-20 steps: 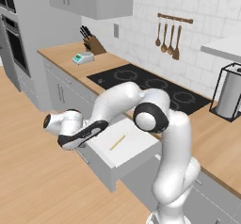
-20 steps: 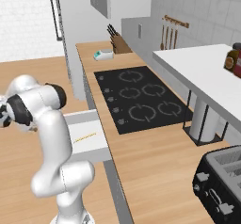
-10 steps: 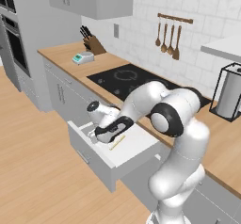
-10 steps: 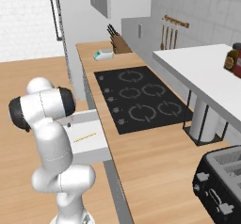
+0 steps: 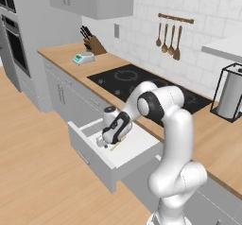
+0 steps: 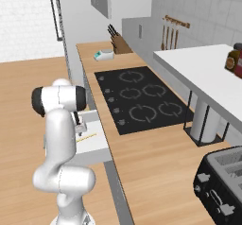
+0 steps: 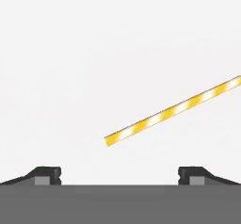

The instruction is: Take a straw from the drawer in front and place it inside the glass cup on the dining counter.

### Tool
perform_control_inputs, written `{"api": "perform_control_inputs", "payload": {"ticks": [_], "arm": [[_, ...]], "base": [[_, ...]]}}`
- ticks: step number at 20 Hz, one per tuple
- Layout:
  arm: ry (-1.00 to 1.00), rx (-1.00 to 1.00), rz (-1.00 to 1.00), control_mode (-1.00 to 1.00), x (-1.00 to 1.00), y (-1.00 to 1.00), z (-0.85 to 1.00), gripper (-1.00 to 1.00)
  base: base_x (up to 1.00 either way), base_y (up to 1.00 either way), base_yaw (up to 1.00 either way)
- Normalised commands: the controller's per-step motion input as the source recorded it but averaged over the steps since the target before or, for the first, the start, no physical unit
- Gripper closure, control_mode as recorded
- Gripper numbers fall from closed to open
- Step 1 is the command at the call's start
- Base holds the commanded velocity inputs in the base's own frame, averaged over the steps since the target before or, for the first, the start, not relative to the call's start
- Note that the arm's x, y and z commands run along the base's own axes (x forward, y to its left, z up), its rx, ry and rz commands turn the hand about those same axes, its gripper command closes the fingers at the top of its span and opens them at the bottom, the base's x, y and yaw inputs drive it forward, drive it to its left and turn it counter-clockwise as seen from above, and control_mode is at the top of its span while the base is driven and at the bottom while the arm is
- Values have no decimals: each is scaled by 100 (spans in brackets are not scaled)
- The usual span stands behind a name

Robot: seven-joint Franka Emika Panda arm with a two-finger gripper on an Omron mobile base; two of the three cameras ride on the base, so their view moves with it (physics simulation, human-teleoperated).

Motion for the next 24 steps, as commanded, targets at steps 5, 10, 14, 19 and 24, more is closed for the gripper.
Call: {"api": "perform_control_inputs", "payload": {"ticks": [5, 10, 14, 19, 24], "arm": [[3, 15, 7, -100, 1, 51, -30, -100], [0, 11, 5, -100, -2, 74, -10, -100], [0, 9, 2, -100, -27, 84, -2, -100], [-1, 1, 0, -100, -68, 82, 2, -100], [-2, 0, -23, -100, -12, -27, 24, -100]], "base": [[0, 0, 0], [0, 0, 0], [0, 0, 0], [0, 0, 0], [0, 0, 0]]}}
